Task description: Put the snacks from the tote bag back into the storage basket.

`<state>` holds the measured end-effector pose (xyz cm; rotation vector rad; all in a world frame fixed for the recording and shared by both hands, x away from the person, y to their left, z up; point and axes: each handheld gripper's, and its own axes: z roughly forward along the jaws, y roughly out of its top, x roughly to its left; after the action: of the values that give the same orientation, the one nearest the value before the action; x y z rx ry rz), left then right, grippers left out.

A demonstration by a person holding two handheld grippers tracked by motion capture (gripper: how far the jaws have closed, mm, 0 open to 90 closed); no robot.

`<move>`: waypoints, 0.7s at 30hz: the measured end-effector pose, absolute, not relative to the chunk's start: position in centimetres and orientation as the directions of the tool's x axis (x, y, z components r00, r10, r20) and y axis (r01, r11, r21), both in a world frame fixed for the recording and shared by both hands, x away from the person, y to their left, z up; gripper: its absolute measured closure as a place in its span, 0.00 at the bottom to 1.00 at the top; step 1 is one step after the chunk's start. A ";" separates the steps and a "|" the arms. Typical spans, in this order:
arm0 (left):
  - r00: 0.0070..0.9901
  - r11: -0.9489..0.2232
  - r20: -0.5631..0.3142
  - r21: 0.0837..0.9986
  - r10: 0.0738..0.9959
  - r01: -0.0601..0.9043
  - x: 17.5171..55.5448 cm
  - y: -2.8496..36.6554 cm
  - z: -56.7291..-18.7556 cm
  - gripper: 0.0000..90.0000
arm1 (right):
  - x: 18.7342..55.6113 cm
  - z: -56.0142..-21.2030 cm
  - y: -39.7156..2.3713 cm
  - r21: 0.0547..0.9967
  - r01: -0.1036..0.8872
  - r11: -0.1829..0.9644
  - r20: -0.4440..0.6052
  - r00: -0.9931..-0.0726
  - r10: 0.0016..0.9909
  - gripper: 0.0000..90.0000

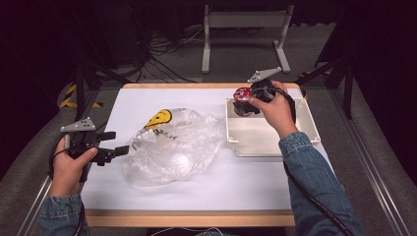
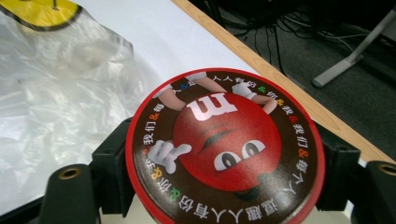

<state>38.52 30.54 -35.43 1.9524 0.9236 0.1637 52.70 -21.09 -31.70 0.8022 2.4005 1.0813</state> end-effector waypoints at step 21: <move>0.726 -0.269 -0.270 0.802 0.632 0.533 38.7 31.1 -35.9 0.05 | 53.7 -36.9 -21.5 0.747 0.382 0.545 -0.078 -0.763 0.642 0.28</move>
<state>38.66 31.11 -35.94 1.9384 0.8935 0.1264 53.68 -21.49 -36.87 0.8423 2.4415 1.0585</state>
